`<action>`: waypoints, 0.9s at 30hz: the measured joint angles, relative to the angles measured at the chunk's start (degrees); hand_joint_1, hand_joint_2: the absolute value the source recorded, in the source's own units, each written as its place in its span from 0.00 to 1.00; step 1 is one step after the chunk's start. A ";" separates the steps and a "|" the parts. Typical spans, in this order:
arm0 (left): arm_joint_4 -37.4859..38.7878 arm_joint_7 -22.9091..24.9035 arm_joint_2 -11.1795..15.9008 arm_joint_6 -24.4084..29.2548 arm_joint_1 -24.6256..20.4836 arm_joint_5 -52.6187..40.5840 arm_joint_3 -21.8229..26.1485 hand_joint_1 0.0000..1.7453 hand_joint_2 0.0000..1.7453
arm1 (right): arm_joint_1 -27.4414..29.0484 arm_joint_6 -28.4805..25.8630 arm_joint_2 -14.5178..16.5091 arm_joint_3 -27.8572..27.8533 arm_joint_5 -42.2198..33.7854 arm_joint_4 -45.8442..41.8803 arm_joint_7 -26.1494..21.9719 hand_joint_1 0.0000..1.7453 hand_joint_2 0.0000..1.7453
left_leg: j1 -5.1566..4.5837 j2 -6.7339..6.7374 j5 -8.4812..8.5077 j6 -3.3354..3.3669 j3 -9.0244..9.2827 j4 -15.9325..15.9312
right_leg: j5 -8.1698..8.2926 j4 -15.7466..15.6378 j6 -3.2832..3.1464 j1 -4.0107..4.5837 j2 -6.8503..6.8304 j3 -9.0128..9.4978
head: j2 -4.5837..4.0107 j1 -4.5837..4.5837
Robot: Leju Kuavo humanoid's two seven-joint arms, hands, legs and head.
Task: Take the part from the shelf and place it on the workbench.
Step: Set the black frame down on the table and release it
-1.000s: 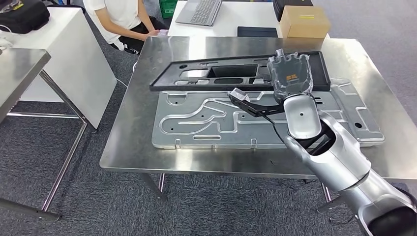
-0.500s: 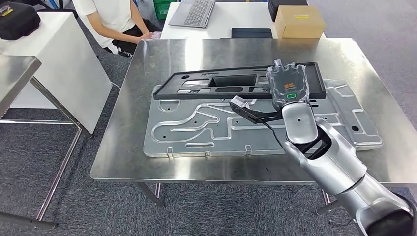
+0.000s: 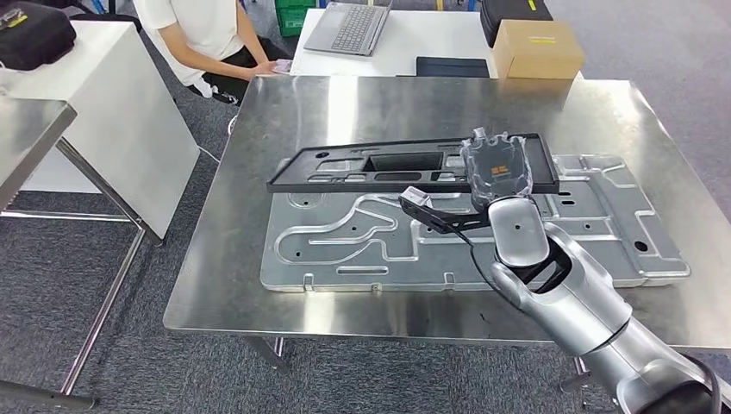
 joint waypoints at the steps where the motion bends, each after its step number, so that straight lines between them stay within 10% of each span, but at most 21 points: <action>1: 0.00 -0.02 -0.01 0.02 -0.02 0.00 -0.01 0.00 1.00 | 0.07 -0.15 0.01 -0.06 -0.02 0.05 0.01 1.00 1.00 | -0.10 -0.01 -0.21 -0.29 -0.16 0.18 | -0.37 -0.52 -0.29 0.12 0.05 0.21 | 0.00 -0.04; 5: 0.00 -0.08 -0.19 0.01 -0.03 -0.04 -0.06 0.00 1.00 | 0.32 -0.27 -0.01 -0.22 -0.03 0.23 0.02 1.00 1.00 | 0.04 0.16 -1.84 -1.37 -0.91 2.19 | -0.63 -1.14 -1.58 -0.02 0.26 0.81 | -0.01 -0.20; 10: 0.00 -0.13 -0.26 0.07 0.03 -0.16 -0.13 0.00 1.00 | 1.30 -1.38 -0.01 -0.29 -0.32 0.71 -0.06 1.00 1.00 | 0.46 0.24 -5.57 -2.35 -8.76 15.66 | -1.49 -1.30 -2.29 0.01 0.30 2.02 | -0.01 -0.34; 15: 0.00 -0.25 -0.28 0.09 0.02 -0.25 -0.14 0.00 1.00 | 2.27 -2.01 -0.01 -0.39 -0.65 1.33 -0.21 1.00 1.00 | 0.13 0.15 2.76 -1.31 -3.65 1.44 | -2.45 -1.45 -1.64 0.11 0.47 3.36 | -0.01 -0.31; 20: 0.00 -0.54 -0.31 0.17 -0.07 -0.04 -0.17 0.00 1.00 | 3.23 -2.68 -0.01 -1.04 -0.73 1.87 -0.51 1.00 1.00 | 0.07 0.23 2.95 0.09 -2.09 -1.14 | -3.42 -0.91 -0.16 0.15 0.54 3.27 | -0.01 -0.23; 24: 0.00 -1.40 -0.35 -0.27 -0.14 0.30 -0.17 0.00 1.00 | 3.87 -2.98 -0.01 -1.62 -0.73 2.36 -0.64 1.00 1.00 | 0.11 0.30 2.89 1.12 -1.55 -1.66 | -8.60 11.54 0.12 0.15 0.42 -3.27 | -0.01 -0.10; 27: 0.00 -2.20 -0.36 -1.29 -0.06 0.76 -0.17 0.00 1.00 | 4.62 -3.00 -0.01 -1.73 -0.73 2.79 -0.78 1.00 1.00 | 0.13 0.14 2.29 1.00 -1.38 -1.08 | -5.11 9.58 0.26 0.01 0.29 -3.40 | -0.01 -0.09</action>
